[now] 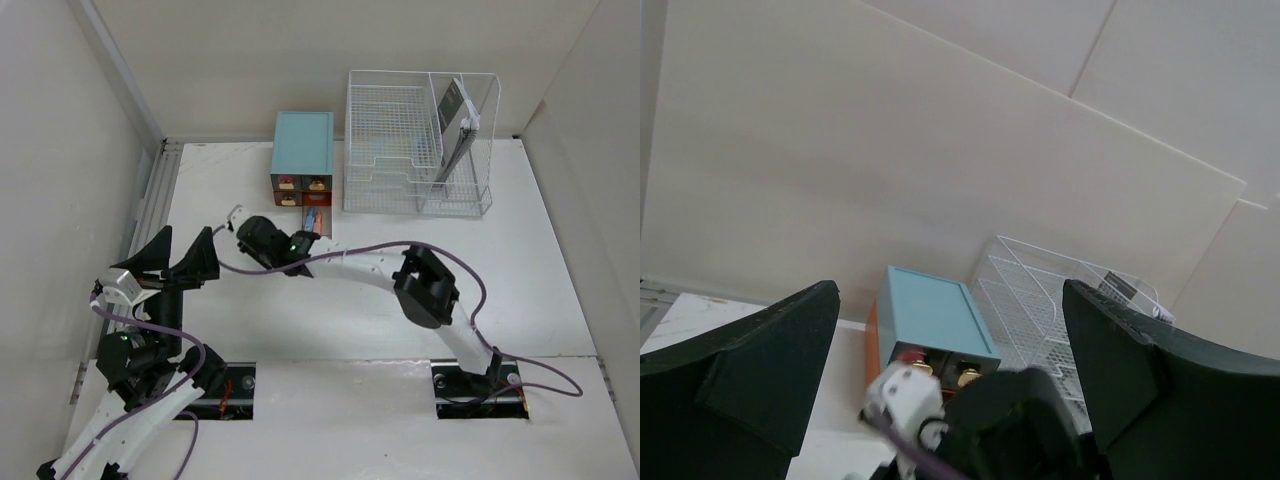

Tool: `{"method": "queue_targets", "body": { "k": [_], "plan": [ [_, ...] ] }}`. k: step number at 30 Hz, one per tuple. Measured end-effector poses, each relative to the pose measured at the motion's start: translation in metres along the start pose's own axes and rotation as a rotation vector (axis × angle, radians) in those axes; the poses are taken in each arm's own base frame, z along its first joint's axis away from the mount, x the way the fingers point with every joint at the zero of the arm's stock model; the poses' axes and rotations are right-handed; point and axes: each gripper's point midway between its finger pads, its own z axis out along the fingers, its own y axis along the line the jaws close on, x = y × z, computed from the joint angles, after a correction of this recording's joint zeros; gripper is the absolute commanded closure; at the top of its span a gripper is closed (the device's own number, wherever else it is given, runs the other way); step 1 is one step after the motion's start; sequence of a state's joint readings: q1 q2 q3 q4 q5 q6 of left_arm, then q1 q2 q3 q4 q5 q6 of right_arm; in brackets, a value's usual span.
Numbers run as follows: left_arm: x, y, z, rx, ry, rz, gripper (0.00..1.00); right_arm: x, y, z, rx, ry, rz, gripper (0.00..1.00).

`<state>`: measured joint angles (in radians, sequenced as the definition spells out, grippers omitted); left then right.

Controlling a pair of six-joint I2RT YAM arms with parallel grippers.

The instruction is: Organize the desk

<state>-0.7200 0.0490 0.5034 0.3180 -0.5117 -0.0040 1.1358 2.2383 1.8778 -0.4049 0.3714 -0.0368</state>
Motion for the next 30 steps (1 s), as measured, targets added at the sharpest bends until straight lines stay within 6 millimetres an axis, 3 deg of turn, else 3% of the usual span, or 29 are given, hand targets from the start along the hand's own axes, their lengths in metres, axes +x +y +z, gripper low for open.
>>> {"method": "queue_targets", "body": {
  "k": [4,7,18,22,30],
  "plan": [
    [0.0,0.0,0.0,0.0,0.0,0.0,0.08,-0.022,-0.051,-0.01,0.081,-0.051,0.027,0.9],
    [0.0,0.0,0.0,0.0,0.0,0.0,0.08,-0.03,-0.078,-0.014,0.124,-0.066,0.032,0.9],
    [0.0,0.0,0.0,0.0,0.0,0.004,0.08,-0.006,-0.15,-0.005,0.212,0.008,0.069,0.9],
    [0.0,0.0,0.0,0.0,0.0,0.005,0.08,0.002,-0.166,-0.004,0.23,0.034,0.08,0.9],
    [0.002,0.0,0.001,0.0,0.006,0.011,0.08,0.007,-0.166,-0.009,0.213,0.084,0.049,0.86]
  ]
}}
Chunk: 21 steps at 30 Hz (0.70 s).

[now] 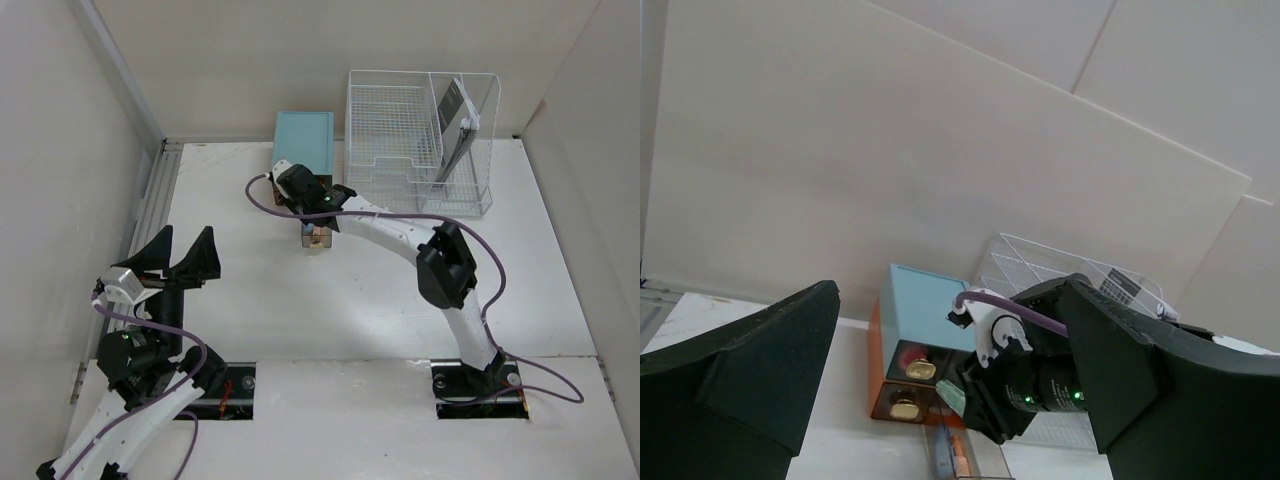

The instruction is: Organize the desk

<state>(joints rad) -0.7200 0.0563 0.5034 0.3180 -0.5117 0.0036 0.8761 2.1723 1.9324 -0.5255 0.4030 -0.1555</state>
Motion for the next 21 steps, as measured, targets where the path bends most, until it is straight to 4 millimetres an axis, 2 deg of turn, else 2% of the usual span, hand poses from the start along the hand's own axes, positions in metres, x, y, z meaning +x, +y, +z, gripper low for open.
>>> {"method": "queue_targets", "body": {
  "k": [7,13,14,16,17,19,21],
  "plan": [
    [0.0,0.0,0.0,0.0,0.0,0.0,0.08,0.008,-0.002,0.003,-0.023,0.039,-0.02,0.84],
    [0.0,0.0,0.0,0.0,0.0,0.0,0.08,0.022,-0.014,0.008,-0.04,0.085,-0.009,0.81],
    [0.0,0.0,0.0,0.0,0.0,0.0,0.08,0.023,-0.017,0.009,-0.04,0.091,-0.005,0.73],
    [0.0,0.0,0.0,0.0,0.0,0.0,0.08,0.025,-0.022,0.012,-0.041,0.099,0.001,0.66],
    [0.0,0.0,0.0,0.0,0.0,0.0,0.08,0.026,-0.023,0.013,-0.045,0.101,0.002,0.56],
    [0.0,0.0,0.0,0.0,0.0,0.0,0.08,0.028,-0.023,0.013,-0.052,0.108,-0.002,0.51],
    [0.0,0.0,0.0,0.0,0.0,0.0,0.08,0.03,-0.019,0.014,-0.069,0.114,-0.01,0.51]
  ]
}}
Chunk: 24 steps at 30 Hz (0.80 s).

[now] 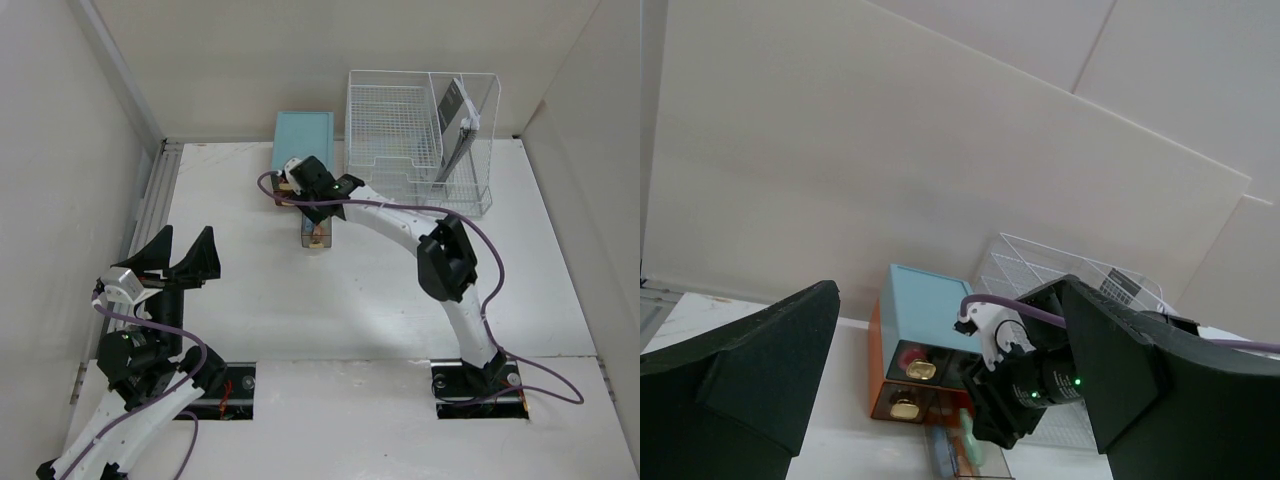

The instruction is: Organize the desk

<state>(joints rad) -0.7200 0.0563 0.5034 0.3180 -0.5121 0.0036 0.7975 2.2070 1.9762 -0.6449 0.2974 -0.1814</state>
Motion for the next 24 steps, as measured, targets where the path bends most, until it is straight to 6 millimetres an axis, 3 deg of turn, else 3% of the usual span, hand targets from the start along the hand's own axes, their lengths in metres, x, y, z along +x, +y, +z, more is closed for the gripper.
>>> {"method": "queue_targets", "body": {
  "k": [7,9,14,19,24],
  "plan": [
    [0.0,0.0,0.0,0.0,0.0,0.0,0.08,-0.001,0.011,0.001,-0.057,-0.007,-0.013,0.53],
    [0.0,0.0,0.0,0.0,0.0,0.0,0.08,-0.003,0.016,-0.001,-0.09,-0.022,-0.033,0.59],
    [0.0,0.0,0.0,0.0,0.0,0.0,0.08,-0.007,0.039,-0.022,-0.297,-0.087,-0.104,0.87],
    [0.0,0.0,0.0,0.0,0.0,0.0,0.08,-0.021,0.053,-0.049,-0.537,-0.19,-0.199,0.88],
    [0.0,0.0,0.0,0.0,0.0,0.0,0.08,-0.012,0.053,-0.062,-0.708,-0.215,-0.295,0.85]
  ]
}}
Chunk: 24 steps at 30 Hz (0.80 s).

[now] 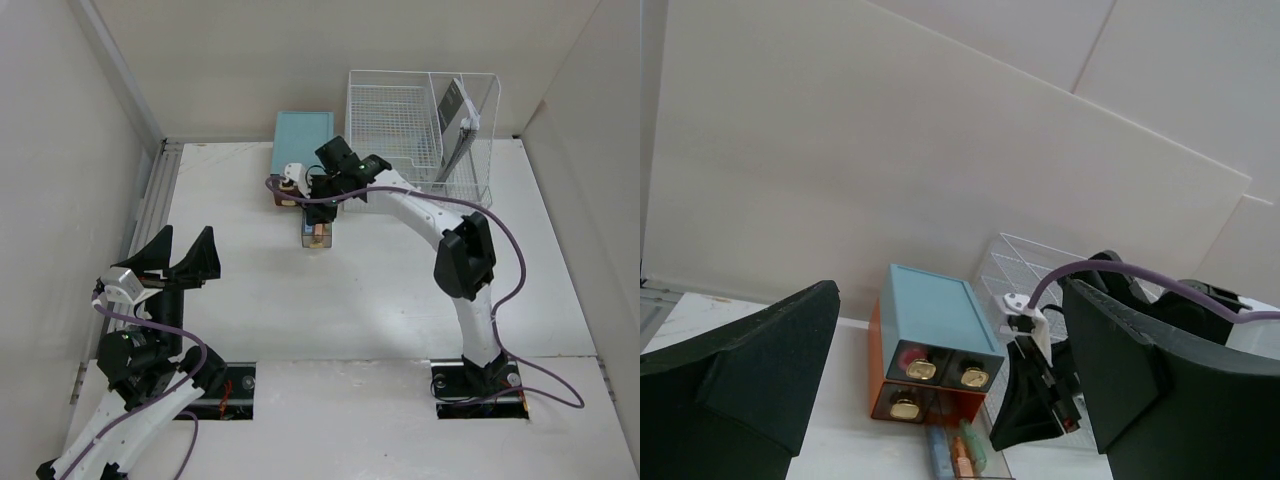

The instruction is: Organize the desk

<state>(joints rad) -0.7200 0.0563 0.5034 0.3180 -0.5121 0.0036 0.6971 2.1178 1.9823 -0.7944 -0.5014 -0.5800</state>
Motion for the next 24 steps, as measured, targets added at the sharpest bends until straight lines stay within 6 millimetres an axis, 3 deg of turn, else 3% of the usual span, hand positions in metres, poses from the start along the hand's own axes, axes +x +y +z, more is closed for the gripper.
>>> {"method": "queue_targets", "body": {
  "k": [8,12,24],
  "plan": [
    [0.0,0.0,0.0,0.0,0.0,0.0,0.08,0.039,0.032,0.014,-0.249,0.08,-0.108,0.87],
    [0.0,0.0,0.0,0.0,0.0,0.0,0.08,0.048,0.04,0.019,-0.295,0.099,-0.123,0.9],
    [0.0,0.0,0.0,0.0,0.0,0.0,0.08,0.08,0.028,0.044,-0.239,0.213,-0.06,0.97]
  ]
}}
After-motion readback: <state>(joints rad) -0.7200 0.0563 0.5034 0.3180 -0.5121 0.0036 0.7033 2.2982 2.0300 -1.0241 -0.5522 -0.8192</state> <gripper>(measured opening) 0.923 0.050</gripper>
